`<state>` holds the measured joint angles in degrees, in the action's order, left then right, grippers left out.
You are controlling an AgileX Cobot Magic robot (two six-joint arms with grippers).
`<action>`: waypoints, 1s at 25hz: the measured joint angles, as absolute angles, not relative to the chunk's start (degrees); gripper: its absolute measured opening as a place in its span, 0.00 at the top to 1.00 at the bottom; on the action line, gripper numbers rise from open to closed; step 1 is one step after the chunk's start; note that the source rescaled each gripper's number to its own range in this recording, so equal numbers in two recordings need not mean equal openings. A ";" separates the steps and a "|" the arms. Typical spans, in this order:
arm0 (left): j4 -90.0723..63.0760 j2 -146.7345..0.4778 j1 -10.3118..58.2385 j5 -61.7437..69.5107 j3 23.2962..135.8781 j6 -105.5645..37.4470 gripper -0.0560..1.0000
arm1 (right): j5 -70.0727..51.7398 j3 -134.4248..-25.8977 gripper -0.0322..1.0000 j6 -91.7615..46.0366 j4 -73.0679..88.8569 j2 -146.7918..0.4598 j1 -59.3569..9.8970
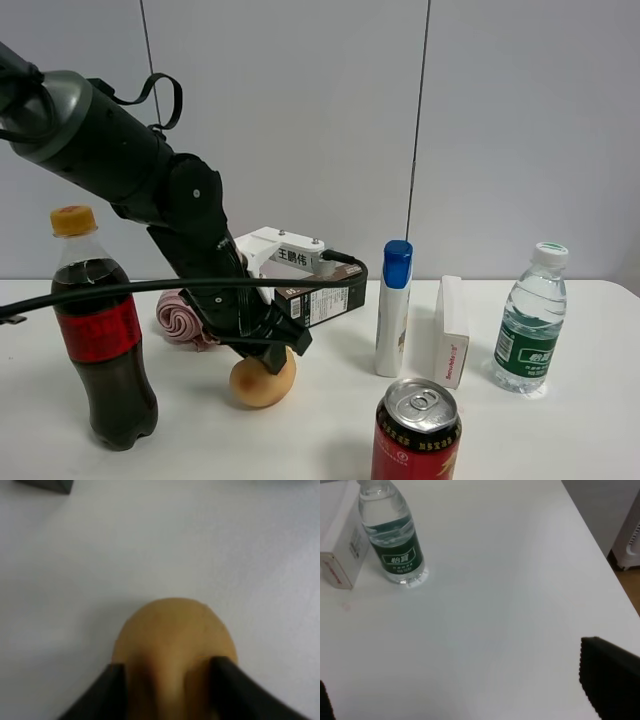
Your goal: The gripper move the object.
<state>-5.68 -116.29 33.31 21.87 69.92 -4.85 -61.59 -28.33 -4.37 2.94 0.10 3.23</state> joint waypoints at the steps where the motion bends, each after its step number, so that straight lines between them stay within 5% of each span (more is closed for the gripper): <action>1: -5.76 -116.29 33.31 21.67 69.92 -4.85 0.36 | -61.59 -28.33 0.00 -4.37 2.94 0.10 3.23; 3: -5.82 -116.29 33.31 21.23 69.92 -4.73 0.13 | -61.59 -28.33 0.00 -4.37 2.94 0.10 3.23; 6: -5.82 -116.02 33.31 21.23 69.98 -2.84 0.02 | -61.59 -28.33 0.00 -4.37 2.94 0.10 3.23; 25: 5.35 -89.73 33.21 27.07 77.49 0.00 0.01 | -61.59 -28.33 0.00 -4.37 2.94 0.10 3.23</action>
